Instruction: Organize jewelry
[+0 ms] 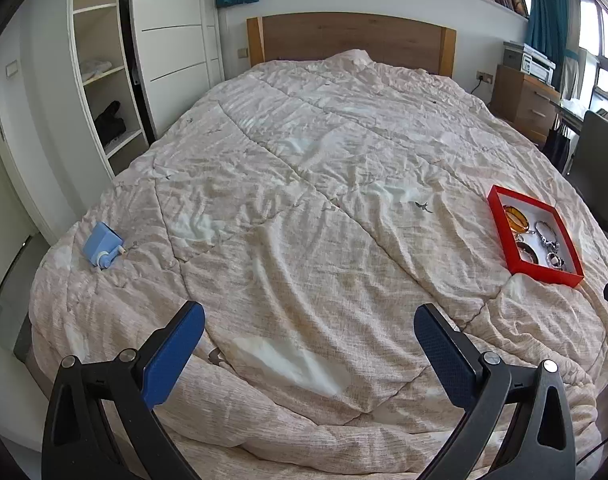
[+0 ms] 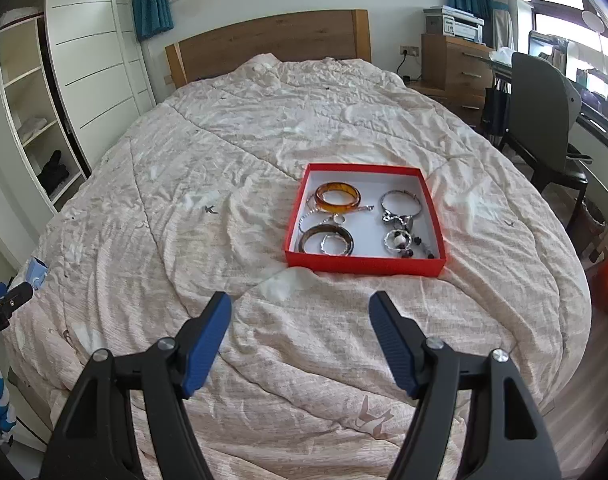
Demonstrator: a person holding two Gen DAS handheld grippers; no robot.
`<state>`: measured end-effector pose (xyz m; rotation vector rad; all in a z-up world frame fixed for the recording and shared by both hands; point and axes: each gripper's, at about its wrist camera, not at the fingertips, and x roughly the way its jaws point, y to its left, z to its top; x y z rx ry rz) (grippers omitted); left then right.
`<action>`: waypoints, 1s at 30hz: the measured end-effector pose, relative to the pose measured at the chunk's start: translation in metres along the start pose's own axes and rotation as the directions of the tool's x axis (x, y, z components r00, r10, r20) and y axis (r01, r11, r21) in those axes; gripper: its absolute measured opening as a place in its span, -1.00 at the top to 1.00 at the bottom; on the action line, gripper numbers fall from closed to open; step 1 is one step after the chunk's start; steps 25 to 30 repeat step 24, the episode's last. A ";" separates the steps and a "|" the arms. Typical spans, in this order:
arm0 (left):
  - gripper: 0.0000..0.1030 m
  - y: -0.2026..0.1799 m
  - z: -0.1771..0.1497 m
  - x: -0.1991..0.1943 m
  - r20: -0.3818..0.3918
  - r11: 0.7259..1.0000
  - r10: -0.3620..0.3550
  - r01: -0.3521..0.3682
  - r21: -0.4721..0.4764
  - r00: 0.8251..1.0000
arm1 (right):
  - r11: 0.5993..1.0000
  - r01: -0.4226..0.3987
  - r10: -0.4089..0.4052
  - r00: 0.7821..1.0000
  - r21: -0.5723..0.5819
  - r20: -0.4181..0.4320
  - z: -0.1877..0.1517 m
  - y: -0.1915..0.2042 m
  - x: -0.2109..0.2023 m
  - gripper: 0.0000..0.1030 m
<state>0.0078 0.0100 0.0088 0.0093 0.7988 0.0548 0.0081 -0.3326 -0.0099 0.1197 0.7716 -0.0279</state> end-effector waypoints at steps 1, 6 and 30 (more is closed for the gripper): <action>-0.99 0.000 0.000 0.001 -0.002 1.000 -0.002 0.002 0.001 1.000 | 1.000 -0.001 0.001 1.000 0.002 -0.002 0.000 0.000 0.001 -0.36; -0.99 -0.003 -0.001 0.006 -0.012 1.000 -0.010 0.010 0.007 1.000 | 1.000 0.001 -0.001 1.000 0.002 -0.009 0.000 -0.001 0.004 -0.36; -0.99 -0.003 -0.004 0.018 -0.044 1.000 -0.024 0.024 -0.001 0.999 | 1.000 0.006 -0.006 0.999 0.003 -0.033 -0.004 -0.002 0.016 -0.36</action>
